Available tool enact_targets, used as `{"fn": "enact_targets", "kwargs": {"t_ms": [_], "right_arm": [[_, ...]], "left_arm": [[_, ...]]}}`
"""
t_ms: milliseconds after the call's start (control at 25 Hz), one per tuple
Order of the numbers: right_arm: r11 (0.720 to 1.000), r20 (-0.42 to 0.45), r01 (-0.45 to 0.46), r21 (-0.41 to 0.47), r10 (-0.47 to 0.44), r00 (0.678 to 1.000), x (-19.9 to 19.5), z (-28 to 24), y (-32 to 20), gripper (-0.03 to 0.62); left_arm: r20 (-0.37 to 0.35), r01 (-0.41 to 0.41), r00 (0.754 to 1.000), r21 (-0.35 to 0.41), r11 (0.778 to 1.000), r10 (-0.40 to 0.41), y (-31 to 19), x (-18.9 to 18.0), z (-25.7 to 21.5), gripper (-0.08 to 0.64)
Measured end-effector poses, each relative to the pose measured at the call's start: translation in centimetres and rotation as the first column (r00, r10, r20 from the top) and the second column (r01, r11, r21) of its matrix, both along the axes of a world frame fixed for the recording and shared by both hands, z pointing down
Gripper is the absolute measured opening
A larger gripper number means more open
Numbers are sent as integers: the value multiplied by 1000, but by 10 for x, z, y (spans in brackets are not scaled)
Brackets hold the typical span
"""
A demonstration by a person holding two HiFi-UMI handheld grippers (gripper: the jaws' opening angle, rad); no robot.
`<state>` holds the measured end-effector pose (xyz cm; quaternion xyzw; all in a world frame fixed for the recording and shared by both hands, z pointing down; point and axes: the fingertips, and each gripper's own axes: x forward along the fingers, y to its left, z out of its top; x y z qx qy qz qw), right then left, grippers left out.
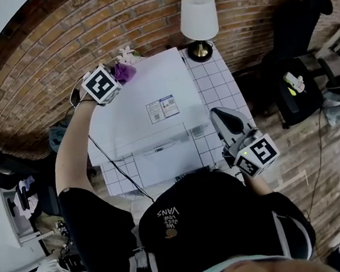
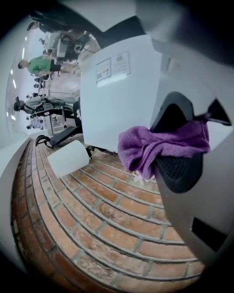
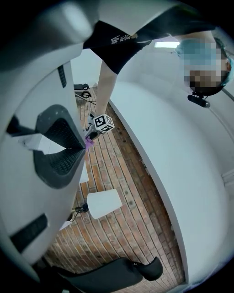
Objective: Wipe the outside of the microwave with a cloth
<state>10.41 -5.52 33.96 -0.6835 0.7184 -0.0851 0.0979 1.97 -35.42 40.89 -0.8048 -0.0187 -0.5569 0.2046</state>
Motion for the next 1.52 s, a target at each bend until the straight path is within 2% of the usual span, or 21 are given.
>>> {"fn": "enact_targets", "kwargs": {"t_ms": [400,560,680,840,1040,1280,1520], "right_arm": [[998,-14,65,-7,-65,998,-52,-1,-24,-2],[998,-12,67,-3,-67,998,-65,-1,-25,-2],[998,-10,59,-2,-59,998,-69,-1,-22,-2],[999,-2,48,-5,-48,999,-67,0,-17,-2],[999,-2,45,0,-45,999,-60,-1,-10,-2],[1000,0,30,7,-30,1000,-38,-2,4,-2],[1000,6,23,-3,-23,1000,-12,0,17,-2]], "left_arm": [[-7,210,978,19,978,-210,-58,-116,1,141],[-25,265,964,8,964,-265,-69,-143,1,141],[-20,258,966,19,966,-257,-68,-147,0,141],[-8,165,986,27,986,-165,-42,-123,-2,141],[-27,-13,1000,25,1000,13,11,-59,-5,141],[-55,-140,989,-46,989,138,77,11,-11,141],[-48,-272,962,-66,960,270,140,65,-11,141]]}}
